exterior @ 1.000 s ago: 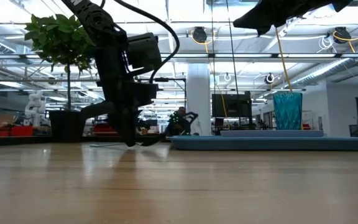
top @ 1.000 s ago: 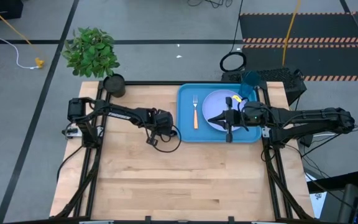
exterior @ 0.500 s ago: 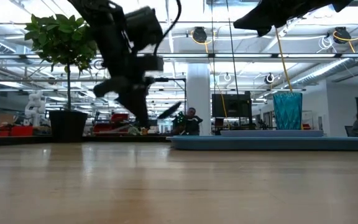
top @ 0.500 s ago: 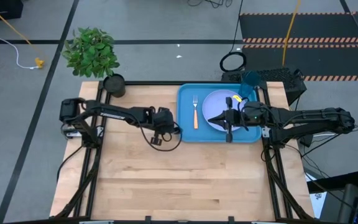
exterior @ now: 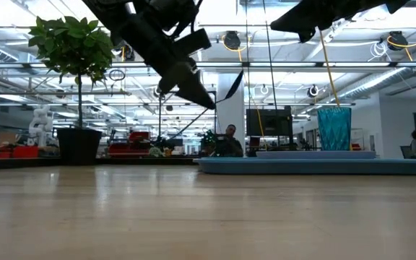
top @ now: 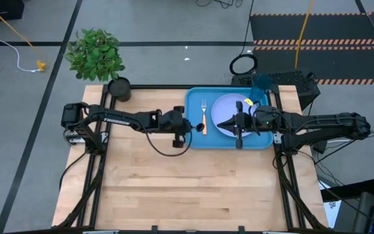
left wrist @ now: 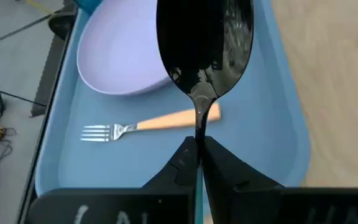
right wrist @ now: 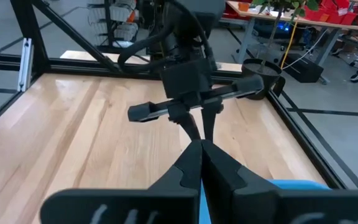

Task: Pick and place plate/cup/fork/spoon on tray
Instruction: Put the blue spoon on the blue tray to the left of the brown fork

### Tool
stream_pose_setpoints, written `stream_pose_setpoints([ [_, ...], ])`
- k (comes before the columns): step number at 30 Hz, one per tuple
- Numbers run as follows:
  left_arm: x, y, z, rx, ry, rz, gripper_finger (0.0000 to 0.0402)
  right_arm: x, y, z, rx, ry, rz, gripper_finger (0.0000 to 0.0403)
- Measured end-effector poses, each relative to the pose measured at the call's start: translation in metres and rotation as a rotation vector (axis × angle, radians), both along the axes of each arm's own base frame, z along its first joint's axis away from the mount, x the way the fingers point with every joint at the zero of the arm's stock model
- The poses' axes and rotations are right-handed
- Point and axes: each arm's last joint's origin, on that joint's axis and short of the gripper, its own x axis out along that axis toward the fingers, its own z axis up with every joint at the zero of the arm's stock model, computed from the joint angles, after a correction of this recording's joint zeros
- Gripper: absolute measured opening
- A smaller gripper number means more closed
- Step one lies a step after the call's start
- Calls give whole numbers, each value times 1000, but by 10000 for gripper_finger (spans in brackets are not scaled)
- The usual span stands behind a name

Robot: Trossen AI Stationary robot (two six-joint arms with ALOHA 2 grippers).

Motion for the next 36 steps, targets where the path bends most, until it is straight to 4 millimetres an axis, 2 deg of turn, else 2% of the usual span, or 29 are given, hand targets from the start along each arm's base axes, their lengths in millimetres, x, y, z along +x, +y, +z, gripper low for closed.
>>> stream_pose_setpoints([
  [14, 5, 4, 8, -167, -188, 272, 6, -1, 0, -3, -15, 34, 5, 0],
  [18, 8, 6, 15, -182, -299, 361, 11, -1, 0, -2, -43, 30, 14, 0],
  [22, 13, 2, 25, -170, -382, 378, 8, -1, 0, 1, -80, 4, 23, 0],
  [29, 23, -8, 52, -133, -355, 462, 12, -12, -1, 11, -158, -43, -34, 0],
  [32, 29, -12, 60, -140, -411, 486, 9, -19, -2, 17, -176, -72, -67, 0],
  [36, 35, -11, 54, -172, -426, 536, 7, -28, -1, 24, -183, -116, -69, 0],
])
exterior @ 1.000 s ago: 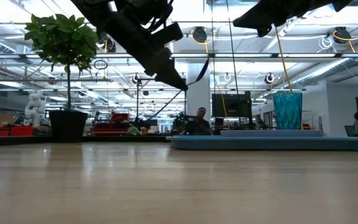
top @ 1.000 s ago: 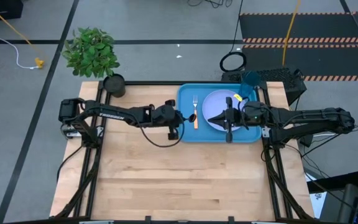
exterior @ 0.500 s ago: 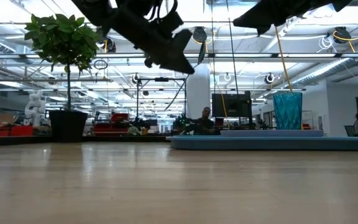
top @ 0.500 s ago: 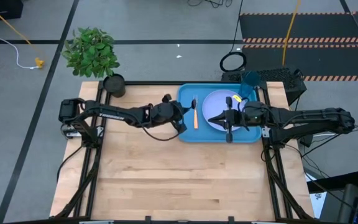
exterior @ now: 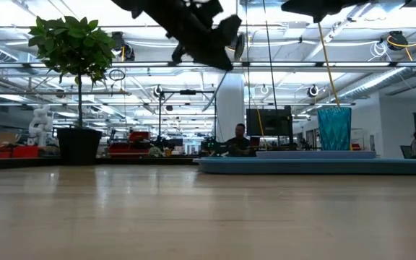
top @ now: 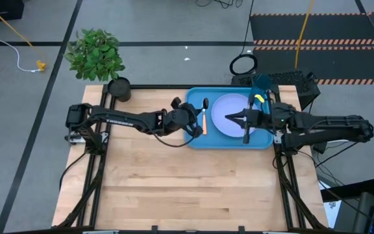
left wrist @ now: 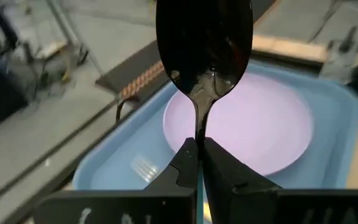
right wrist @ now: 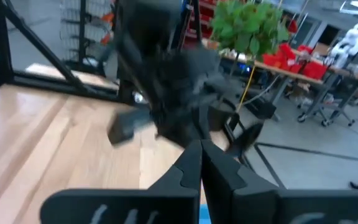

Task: Pick and place plate/cup/fork/spoon on tray
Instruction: Put the blue spoon on the blue tray to the left of the brown fork

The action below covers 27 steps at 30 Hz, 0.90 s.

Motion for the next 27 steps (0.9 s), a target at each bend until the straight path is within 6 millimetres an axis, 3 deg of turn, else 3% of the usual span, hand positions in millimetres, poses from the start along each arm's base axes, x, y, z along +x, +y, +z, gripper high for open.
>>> stream_pose_setpoints([
  [11, 18, 11, -28, -137, -138, 145, 8, -16, 1, 8, -36, -35, 6, 0],
  [18, 22, 33, -37, -238, -185, 326, 6, -16, 1, 7, -60, -21, 10, 0],
  [27, 22, 69, -84, -537, -173, 500, 6, -17, 1, 7, -62, -24, 9, 0],
])
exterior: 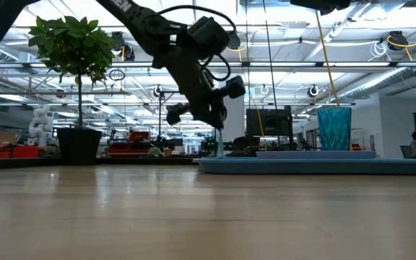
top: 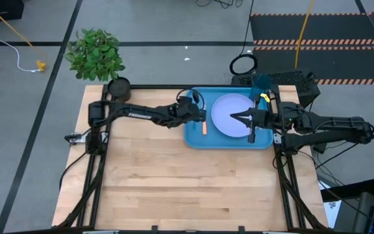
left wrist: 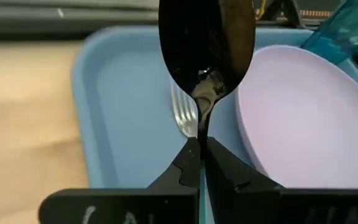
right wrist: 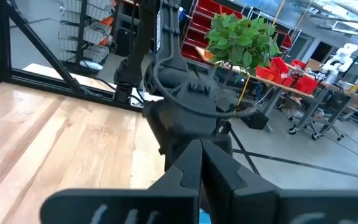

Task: Pick and place plate/cup/fork/spoon on tray
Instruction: Put the blue spoon on the blue tray to the left of the brown fork

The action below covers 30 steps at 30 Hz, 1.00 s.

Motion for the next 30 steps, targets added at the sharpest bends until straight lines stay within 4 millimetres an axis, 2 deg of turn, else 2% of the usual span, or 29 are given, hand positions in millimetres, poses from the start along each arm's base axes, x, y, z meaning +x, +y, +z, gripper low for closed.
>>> stream_pose_setpoints([
  [5, 0, 9, -14, -131, -20, -16, 8, 0, 0, 1, -26, -6, 2, 0],
  [10, -2, 12, -15, -207, -34, -11, 7, -2, 0, 7, -32, -60, 2, 0],
  [15, -8, 27, -19, -314, -37, -5, 9, -10, 1, 11, -49, -85, 3, 0],
  [23, -13, 44, -21, -331, -49, 10, 15, -24, 1, 18, -52, -141, 2, 0],
  [30, -14, 47, -27, -354, -25, -7, 9, -26, 2, 18, -52, -145, 2, 0],
])
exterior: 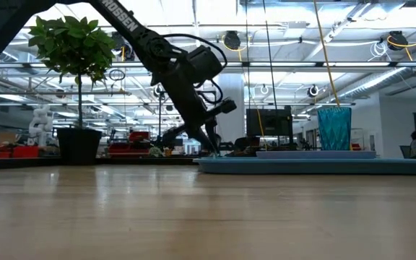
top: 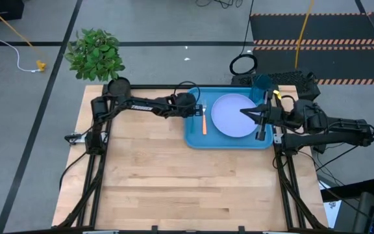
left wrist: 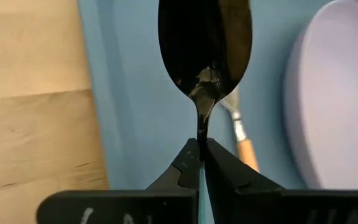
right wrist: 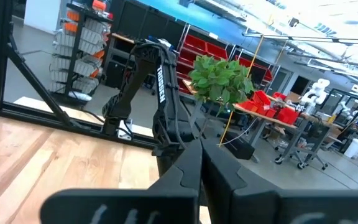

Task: Pick and place plate/cup/fork/spoon on tray
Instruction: Put the blue spoon on the blue tray to the left of the brown fork

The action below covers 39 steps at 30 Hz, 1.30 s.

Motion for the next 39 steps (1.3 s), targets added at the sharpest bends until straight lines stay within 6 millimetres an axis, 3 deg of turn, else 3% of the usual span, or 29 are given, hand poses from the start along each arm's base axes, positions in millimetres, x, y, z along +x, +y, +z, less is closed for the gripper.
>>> stream_pose_setpoints([
  [17, 0, -1, -5, -27, 5, 30, 18, 0, 0, 0, 14, -4, 1, 0],
  [39, 0, -1, -6, -22, 15, 29, 61, 0, 0, 0, 8, -3, 1, 0],
])
